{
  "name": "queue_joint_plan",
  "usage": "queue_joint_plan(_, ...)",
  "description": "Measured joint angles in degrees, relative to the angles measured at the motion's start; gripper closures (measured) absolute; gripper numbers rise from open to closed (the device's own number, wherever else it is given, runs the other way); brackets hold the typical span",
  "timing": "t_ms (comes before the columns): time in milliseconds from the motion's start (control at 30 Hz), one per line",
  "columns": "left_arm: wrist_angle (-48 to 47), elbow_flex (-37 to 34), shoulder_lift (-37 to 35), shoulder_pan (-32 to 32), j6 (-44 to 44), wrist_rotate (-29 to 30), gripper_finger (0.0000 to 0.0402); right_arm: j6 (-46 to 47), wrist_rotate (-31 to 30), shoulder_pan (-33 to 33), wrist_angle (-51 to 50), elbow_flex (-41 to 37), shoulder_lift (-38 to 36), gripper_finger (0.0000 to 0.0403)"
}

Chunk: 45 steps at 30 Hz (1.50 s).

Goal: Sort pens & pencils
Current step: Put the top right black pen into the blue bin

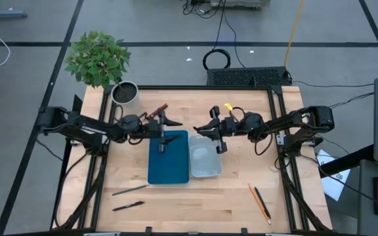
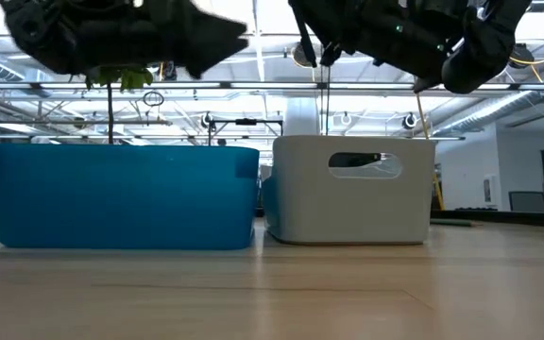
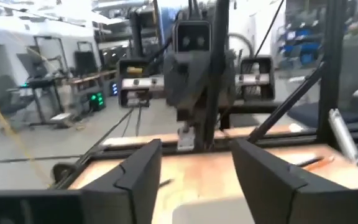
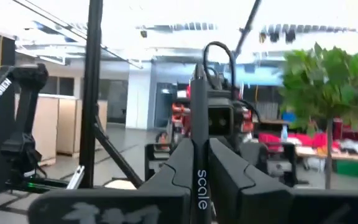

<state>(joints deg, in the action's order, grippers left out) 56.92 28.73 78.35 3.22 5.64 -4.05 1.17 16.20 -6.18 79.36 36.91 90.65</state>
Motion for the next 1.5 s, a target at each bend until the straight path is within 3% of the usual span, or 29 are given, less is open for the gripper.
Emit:
queue_joint_plan(200,-0.37,6.28,9.32,-0.81,-0.81,-0.44,0.017,-1.03,-1.43,1.25,1.72,0.0,0.04,0.0387)
queue_joint_plan(400,0.2,11.37,13.9,-0.89,-1.47,-1.36,0.0174,-1.81,-1.41,2.29,1.52,0.0,0.07,0.0387)
queue_joint_plan(1033,-0.11,15.02,15.2,-2.27,-0.84,-1.93,0.019,0.49,-2.65,2.54,1.81,1.6,3.67,0.0387)
queue_joint_plan(1233,-1.34,15.02,15.2,-2.25,-0.53,-1.74,0.0227,0.74,-2.53,2.57,1.4,1.84,3.8,0.0387)
queue_joint_plan(1500,-3.2,14.99,15.12,-2.14,0.07,-0.02,0.0322,0.55,-2.93,2.46,0.23,1.93,3.78,0.0389)
